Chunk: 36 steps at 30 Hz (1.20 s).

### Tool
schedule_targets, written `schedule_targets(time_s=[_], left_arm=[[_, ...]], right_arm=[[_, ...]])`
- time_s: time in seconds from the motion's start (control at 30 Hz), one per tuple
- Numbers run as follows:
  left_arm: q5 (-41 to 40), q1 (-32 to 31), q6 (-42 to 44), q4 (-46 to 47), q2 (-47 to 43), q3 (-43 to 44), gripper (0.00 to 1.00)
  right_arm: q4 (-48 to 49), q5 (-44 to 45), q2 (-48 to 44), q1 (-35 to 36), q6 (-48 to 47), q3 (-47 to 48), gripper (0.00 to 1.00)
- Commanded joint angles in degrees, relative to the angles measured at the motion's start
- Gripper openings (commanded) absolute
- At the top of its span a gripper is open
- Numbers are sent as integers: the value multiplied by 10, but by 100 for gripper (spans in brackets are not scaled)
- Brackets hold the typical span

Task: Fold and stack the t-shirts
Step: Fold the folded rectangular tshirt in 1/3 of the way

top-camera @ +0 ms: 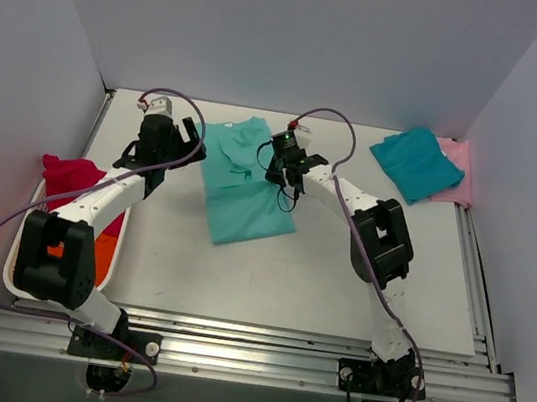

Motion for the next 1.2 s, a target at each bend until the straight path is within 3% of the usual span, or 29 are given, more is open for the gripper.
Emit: schedule_targets(time_s=[0.0,0.5,0.67,1.17], left_arm=[[9,2,12,36,7,13,94],[17,-4,14,37,16,13,94],[18,-4,18,36,12,8,94],[20,-13,26,49,24,8,94]], right_arm=[[-6,-15,-15,-23,-9,17,0],[5,-47,114,-53,16,78,0],[-12,-8,108,-59,29,93,0],[60,0,49,-112,59,-3,0]])
